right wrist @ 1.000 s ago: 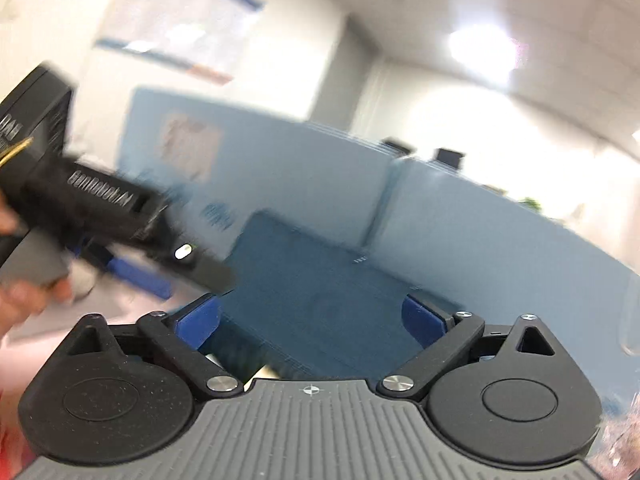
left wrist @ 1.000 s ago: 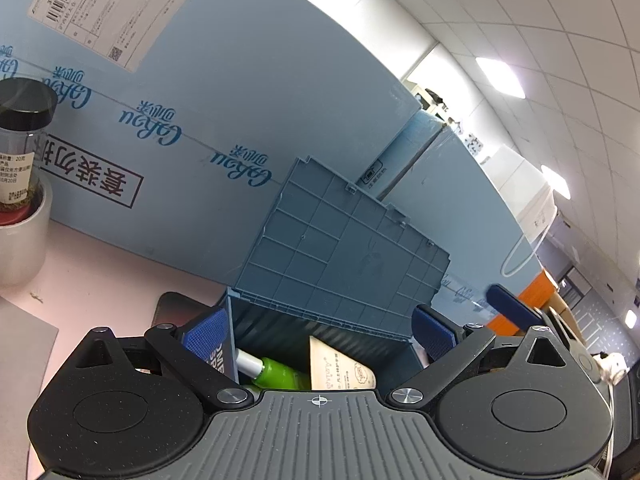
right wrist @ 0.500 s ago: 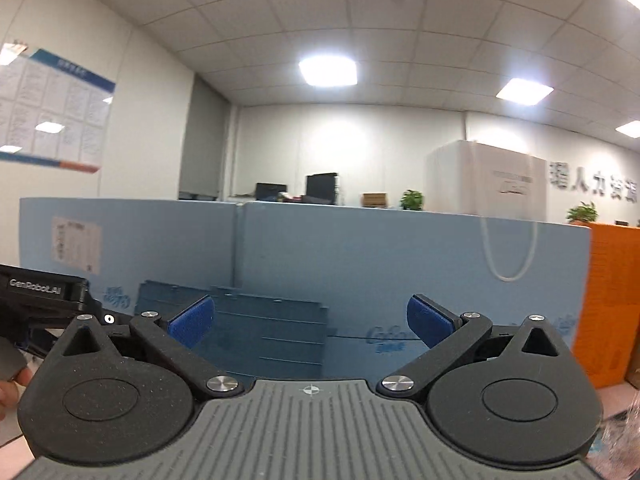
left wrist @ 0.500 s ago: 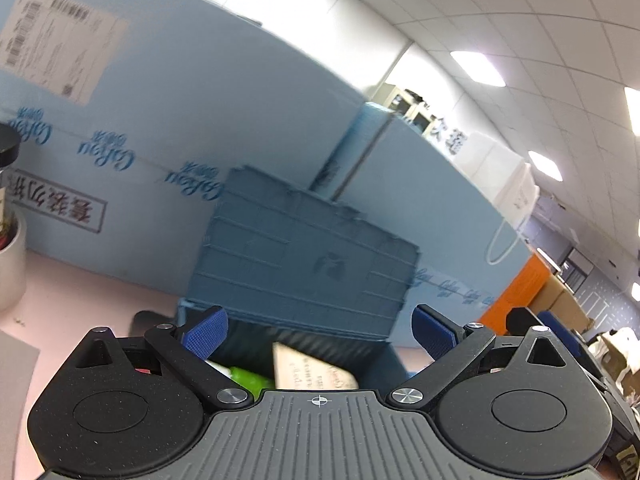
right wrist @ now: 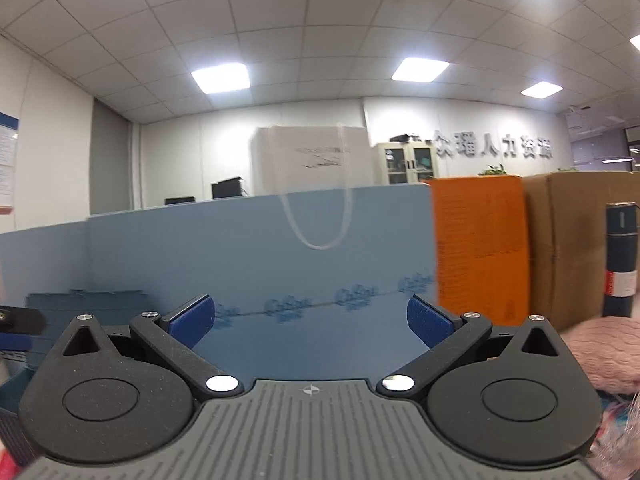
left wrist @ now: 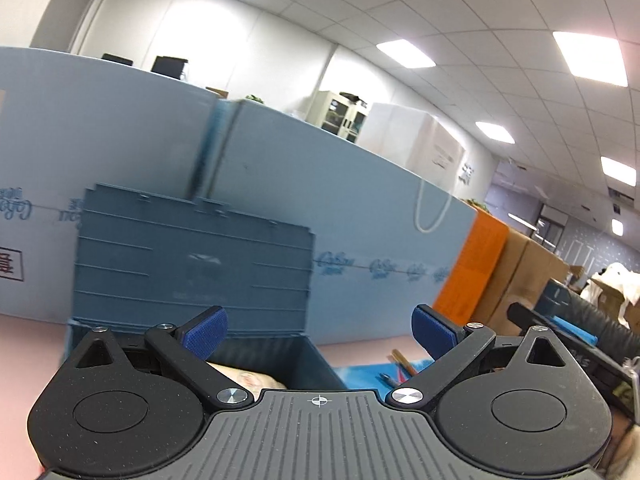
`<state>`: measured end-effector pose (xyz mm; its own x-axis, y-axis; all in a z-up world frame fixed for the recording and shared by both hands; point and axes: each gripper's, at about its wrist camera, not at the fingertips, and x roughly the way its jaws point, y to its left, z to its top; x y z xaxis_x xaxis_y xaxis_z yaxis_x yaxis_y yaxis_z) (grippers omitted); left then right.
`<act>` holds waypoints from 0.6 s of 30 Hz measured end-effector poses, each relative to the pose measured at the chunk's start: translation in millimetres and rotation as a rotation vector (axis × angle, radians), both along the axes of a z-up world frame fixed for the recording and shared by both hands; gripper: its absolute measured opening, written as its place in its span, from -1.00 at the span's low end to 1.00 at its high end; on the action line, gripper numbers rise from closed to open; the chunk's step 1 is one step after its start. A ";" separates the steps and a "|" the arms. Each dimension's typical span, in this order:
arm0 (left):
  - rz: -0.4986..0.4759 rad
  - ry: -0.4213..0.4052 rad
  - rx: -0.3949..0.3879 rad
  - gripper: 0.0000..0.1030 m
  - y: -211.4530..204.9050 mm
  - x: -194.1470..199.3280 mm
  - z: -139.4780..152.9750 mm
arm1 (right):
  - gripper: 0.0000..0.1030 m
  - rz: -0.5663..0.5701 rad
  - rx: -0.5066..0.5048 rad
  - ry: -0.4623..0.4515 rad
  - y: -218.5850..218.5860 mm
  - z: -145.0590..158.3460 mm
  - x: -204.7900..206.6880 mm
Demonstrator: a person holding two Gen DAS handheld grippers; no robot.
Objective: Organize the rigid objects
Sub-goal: 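Move the right tool back over the mat to the green jar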
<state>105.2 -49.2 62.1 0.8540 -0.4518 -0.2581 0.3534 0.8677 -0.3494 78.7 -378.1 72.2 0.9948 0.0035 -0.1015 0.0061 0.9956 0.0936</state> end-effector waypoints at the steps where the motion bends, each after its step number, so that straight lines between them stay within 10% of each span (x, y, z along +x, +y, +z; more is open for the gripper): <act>1: -0.012 0.000 0.003 0.94 -4.6 -2.1 0.2 | 1.00 -0.018 0.001 0.009 -6.6 -3.4 2.5; 18: -0.182 0.103 -0.050 0.94 -128.5 9.1 -9.7 | 0.94 -0.096 0.246 0.244 -73.5 -67.3 32.8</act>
<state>114.3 -177.7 52.4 0.7272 -0.6107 -0.3133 0.4634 0.7735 -0.4324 111.6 -451.6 4.9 0.9386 -0.0346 -0.3434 0.1497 0.9373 0.3147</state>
